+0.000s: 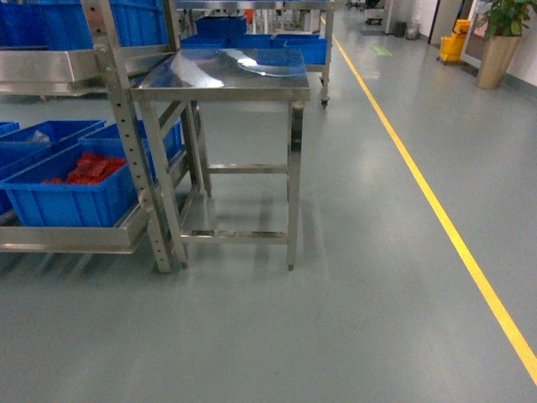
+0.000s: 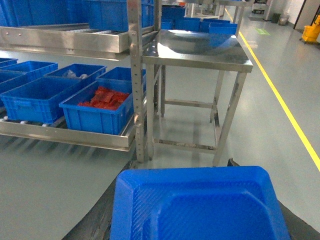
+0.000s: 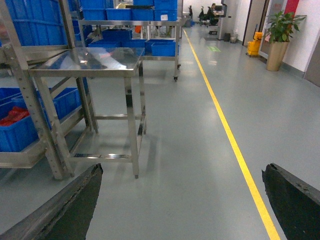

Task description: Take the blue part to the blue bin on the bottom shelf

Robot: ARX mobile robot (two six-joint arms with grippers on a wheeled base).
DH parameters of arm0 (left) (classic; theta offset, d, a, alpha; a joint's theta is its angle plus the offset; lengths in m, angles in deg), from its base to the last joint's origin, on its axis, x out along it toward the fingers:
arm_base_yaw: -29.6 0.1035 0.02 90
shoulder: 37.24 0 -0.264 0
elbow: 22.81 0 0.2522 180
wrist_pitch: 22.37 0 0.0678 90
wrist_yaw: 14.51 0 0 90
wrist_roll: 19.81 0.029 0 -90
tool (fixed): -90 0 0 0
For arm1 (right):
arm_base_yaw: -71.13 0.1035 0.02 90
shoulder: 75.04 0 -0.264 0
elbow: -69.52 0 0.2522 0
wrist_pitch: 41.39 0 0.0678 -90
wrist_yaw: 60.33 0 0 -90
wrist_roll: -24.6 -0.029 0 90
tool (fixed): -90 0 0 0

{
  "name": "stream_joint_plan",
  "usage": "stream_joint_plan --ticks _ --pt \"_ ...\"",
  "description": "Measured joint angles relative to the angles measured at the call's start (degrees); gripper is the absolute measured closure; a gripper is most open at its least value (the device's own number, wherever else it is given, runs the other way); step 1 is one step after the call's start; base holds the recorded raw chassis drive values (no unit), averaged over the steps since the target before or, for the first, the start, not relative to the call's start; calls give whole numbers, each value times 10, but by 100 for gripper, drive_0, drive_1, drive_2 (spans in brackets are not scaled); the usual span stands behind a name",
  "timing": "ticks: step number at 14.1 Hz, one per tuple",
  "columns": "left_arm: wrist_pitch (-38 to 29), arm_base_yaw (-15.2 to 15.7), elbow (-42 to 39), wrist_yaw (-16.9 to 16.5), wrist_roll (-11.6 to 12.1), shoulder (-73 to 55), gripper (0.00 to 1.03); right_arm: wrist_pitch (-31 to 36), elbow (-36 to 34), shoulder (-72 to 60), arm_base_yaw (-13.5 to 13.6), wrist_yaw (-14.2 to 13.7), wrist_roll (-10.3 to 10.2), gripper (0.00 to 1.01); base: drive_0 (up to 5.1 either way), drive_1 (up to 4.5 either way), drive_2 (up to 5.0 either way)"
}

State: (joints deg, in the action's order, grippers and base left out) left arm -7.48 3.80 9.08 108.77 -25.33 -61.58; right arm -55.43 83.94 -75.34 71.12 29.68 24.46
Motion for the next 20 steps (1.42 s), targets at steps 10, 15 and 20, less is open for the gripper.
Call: stream_joint_plan --ticks 10,15,20 --pt "0 0 0 0 0 0 60 -1 0 0 0 0 0 3 -10 413 -432" --pt "0 0 0 0 0 0 60 1 0 0 0 0 0 3 -7 416 -429" --pt "0 0 0 0 0 0 60 1 0 0 0 0 0 3 -5 418 -428"
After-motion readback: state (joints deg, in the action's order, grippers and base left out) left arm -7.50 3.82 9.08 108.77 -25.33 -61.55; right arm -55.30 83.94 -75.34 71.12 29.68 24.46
